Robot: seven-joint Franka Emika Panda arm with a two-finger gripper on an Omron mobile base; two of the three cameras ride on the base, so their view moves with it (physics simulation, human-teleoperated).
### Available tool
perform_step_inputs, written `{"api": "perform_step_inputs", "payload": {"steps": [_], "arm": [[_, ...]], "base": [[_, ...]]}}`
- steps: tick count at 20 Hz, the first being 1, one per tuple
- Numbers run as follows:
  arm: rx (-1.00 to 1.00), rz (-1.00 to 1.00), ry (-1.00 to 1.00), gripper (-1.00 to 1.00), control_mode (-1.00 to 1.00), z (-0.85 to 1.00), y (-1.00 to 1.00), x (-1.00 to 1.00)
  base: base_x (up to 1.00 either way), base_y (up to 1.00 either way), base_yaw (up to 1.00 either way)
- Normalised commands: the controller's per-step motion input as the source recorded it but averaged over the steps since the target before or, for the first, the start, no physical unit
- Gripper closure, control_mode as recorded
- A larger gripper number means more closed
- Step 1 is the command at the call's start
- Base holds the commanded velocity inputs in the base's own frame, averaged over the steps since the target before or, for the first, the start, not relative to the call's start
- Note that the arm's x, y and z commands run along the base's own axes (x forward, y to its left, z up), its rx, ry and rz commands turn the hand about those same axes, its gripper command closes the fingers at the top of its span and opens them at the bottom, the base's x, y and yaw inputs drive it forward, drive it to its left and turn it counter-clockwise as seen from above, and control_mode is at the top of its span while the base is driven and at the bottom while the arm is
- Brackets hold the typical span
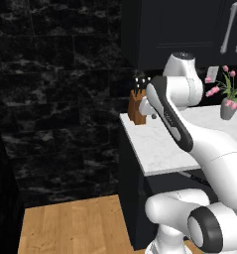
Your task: Pick up the knife from the drawer and place it on the cutting board. Then place the meat from the plate to the cutting board.
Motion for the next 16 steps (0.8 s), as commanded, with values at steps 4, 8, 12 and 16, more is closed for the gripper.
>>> {"api": "perform_step_inputs", "payload": {"steps": [4, 8, 12, 16], "arm": [[0.06, 0.0, 0.03, -1.0, -1.0, -0.07, -0.02, -0.15], [0.05, 0.0, 0.03, -1.0, -1.0, -0.13, 0.0, -0.34], [0.02, 0.0, -0.01, -1.0, -1.0, -0.36, 0.0, -0.26], [0.04, 0.0, 0.0, -1.0, -1.0, -0.42, -0.25, -0.32]], "base": [[0.0, 0.0, 0.0], [0.0, 0.0, 0.0], [0.0, 0.0, 0.0], [0.0, 0.0, 0.0]]}}
